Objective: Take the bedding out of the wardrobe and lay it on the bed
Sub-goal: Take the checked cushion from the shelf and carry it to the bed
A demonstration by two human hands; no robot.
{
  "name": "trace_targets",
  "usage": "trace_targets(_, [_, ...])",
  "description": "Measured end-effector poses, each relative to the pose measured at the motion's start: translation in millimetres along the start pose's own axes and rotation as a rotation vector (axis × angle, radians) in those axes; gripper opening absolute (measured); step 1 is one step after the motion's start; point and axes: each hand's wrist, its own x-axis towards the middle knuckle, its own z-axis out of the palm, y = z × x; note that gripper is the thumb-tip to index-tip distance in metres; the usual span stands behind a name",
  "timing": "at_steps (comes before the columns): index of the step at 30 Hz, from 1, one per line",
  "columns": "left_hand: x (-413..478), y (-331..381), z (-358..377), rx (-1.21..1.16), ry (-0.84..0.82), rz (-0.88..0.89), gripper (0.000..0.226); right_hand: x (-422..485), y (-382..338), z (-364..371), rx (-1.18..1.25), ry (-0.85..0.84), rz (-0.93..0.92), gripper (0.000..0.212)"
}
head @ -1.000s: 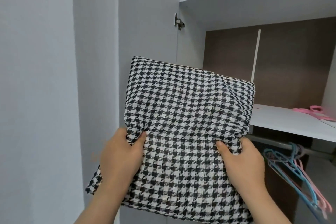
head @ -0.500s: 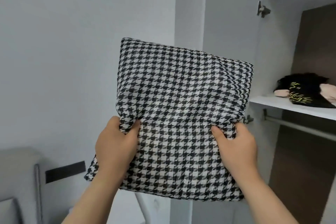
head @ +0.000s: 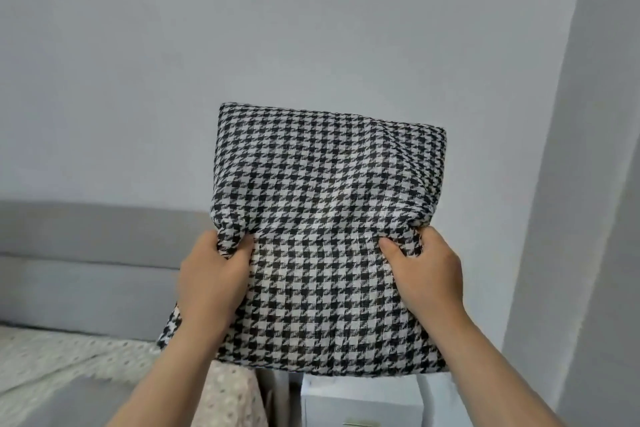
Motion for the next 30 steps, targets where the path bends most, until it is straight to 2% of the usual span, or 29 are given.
trace_targets(10, [68,-118,-101,0.281,0.264,-0.167,0.026,2,-60,201,0.108,-0.330,-0.130,0.029])
trace_targets(20, [148,-241,-180,0.382,0.462,-0.352,0.032,-2,-128,403,0.188,-0.600,-0.211,0.031])
trace_targets(27, [176,-300,-203,0.460,0.560,-0.493,0.028,-6,-154,517,0.199,-0.783,-0.271,0.032])
trace_targets(30, [189,-326,-206,0.488,0.604,-0.554,0.028,-6,-158,562,0.201,-0.856,-0.313,0.052])
